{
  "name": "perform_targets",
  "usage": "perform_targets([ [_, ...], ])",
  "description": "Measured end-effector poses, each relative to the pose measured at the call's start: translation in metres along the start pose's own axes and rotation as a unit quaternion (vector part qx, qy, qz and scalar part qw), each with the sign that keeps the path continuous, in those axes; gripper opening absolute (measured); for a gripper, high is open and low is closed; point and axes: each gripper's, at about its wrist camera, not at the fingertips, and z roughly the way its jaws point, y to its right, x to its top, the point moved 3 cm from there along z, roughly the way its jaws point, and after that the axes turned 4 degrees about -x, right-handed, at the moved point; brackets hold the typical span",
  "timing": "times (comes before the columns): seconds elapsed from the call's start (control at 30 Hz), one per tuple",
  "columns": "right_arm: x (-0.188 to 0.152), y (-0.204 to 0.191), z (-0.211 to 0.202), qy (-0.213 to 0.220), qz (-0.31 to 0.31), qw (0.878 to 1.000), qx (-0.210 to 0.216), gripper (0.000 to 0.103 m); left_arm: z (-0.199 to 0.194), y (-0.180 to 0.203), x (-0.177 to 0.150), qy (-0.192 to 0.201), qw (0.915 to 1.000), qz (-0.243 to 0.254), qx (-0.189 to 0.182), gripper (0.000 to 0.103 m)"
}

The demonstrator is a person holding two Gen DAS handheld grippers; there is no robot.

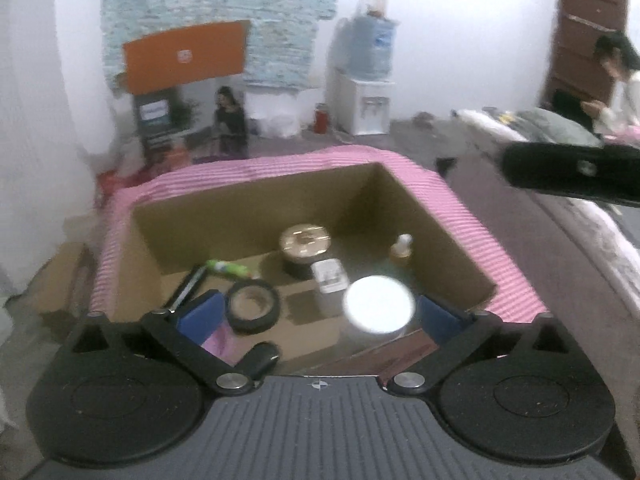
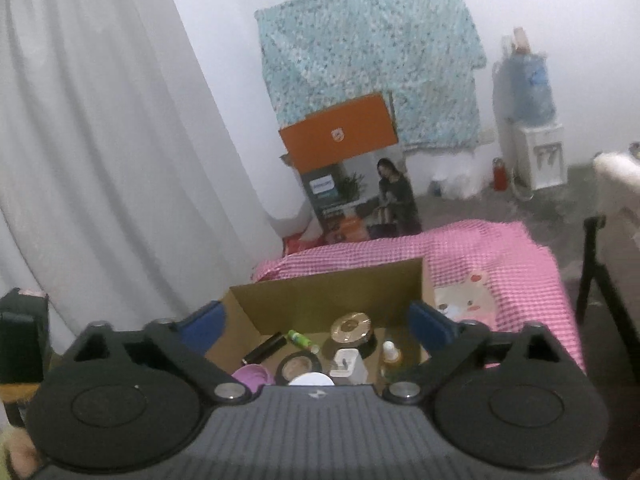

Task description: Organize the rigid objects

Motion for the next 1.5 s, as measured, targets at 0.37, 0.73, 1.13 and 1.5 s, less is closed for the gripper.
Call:
perform_targets([
  [0.37,-0.042,-0.026,0.0,-0.009,-0.06,0.99,-0.124,0.103,-0.005,-0.023,-0.013,0.003,0.9947,-0.024,0.1,0.103],
  [0.73,-0.07,-0.043,0.042,-0.048,-0.072,0.981,-0.175,0.103,-0.006,-0.038,-0.028,-0.009,0.9919,-0.058,0.113,0.103],
  [1.13,-0.079,-0.041,0.062,-0.076,-0.072,0.976,-0.193,0.103,-0.002,-0.05,-0.032,-0.022,0.9903,-0.082,0.11,0.103],
  [1.5,-0.078,-0.043,0.062,-0.077,-0.071,0.976,-0.192,0.103,-0.004,-0.049,-0.031,-0.019,0.9901,-0.08,0.114,0.103],
])
